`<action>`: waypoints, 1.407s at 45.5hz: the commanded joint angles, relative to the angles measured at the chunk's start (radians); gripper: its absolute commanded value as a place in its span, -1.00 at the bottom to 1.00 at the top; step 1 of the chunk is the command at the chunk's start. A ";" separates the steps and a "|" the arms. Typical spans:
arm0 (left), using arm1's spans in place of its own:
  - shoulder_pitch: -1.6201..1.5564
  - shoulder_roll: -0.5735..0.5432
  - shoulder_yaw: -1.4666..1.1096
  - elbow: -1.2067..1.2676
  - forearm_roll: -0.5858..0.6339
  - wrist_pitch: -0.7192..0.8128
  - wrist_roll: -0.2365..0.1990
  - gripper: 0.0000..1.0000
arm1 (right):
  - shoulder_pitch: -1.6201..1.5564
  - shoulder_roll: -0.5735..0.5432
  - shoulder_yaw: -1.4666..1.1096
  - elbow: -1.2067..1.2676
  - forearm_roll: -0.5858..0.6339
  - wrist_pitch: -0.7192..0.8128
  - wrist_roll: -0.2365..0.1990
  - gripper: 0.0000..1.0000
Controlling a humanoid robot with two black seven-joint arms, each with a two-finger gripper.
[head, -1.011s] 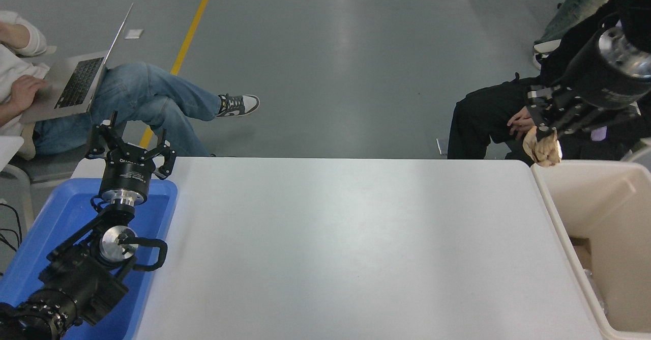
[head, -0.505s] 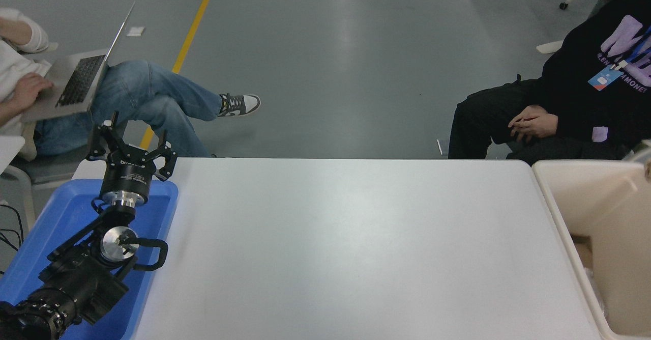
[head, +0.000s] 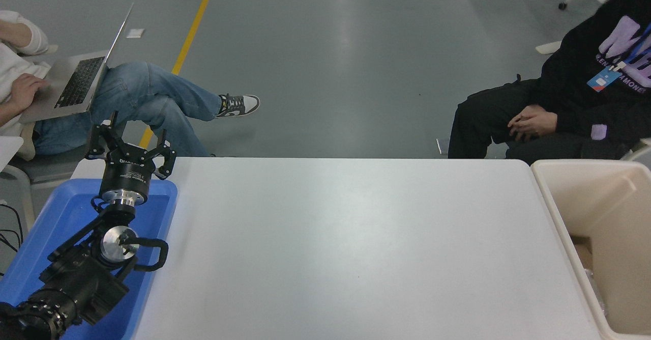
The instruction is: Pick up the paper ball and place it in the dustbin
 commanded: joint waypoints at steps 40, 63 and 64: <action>0.000 0.001 -0.002 -0.001 0.000 0.000 0.000 0.98 | -0.255 0.237 0.053 -0.341 0.009 -0.308 0.001 0.62; -0.001 0.001 0.000 -0.001 0.000 0.000 0.000 0.98 | -0.039 0.142 0.053 -0.102 0.012 -0.305 0.001 0.99; -0.001 0.001 -0.002 -0.001 0.000 0.000 0.000 0.98 | -0.014 0.129 0.053 -0.060 0.011 -0.305 0.001 0.99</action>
